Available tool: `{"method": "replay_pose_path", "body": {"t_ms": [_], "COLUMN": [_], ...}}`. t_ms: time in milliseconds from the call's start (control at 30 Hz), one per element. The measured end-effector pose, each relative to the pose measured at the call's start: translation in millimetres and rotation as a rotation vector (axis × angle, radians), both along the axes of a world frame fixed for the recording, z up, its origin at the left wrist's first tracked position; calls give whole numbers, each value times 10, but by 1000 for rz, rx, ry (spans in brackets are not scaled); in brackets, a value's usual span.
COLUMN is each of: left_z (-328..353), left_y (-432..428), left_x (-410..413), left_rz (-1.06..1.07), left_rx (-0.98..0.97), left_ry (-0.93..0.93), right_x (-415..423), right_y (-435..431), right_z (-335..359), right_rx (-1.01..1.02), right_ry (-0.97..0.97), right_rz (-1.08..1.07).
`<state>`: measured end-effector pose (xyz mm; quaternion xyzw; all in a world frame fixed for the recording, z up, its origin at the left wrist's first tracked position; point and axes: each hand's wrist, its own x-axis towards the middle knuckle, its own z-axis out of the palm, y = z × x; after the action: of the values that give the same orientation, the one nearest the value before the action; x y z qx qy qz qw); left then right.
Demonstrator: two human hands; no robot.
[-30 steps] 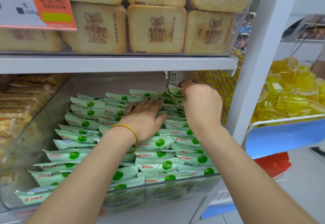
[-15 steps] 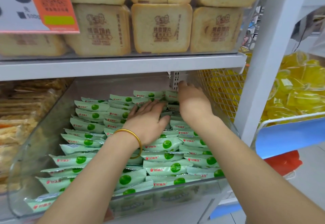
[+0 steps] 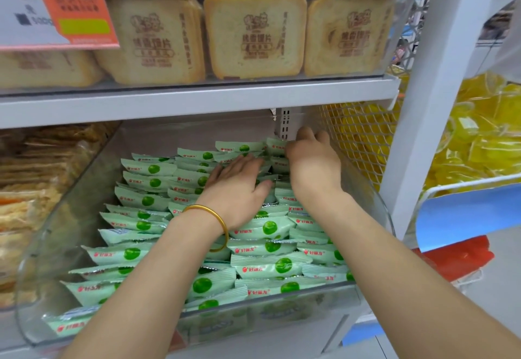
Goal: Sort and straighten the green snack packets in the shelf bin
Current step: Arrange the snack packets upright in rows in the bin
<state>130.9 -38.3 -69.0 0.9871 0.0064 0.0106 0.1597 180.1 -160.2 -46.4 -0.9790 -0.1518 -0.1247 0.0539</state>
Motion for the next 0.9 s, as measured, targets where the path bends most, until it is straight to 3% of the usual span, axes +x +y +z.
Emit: {"method": "replay_pose_path", "body": {"t_ms": [67,200,400,600,800,900], "left_z": [3,15,25,26,15,21], "left_y": [1,1,-8,-11,-11,-7], "left_x": [0,5,2,22,34,38], "left_rz": [1,4,8,20,34,29], "left_rx": [-5,-16,-19,-26,-44,-43], "left_ry": [-4,9,4,-5,-8,-11], "right_x": [5,9,-26,51,189,148], "right_y": [-15,-29,-52,-53,36,19], "right_z": [2,-28,-50,-110,-274,-268], "right_rx": [-17,13,42,63,132,125], "right_ry": [-35,112,185,41,303,327], "right_rz": [52,54,42,160,194,184]}}
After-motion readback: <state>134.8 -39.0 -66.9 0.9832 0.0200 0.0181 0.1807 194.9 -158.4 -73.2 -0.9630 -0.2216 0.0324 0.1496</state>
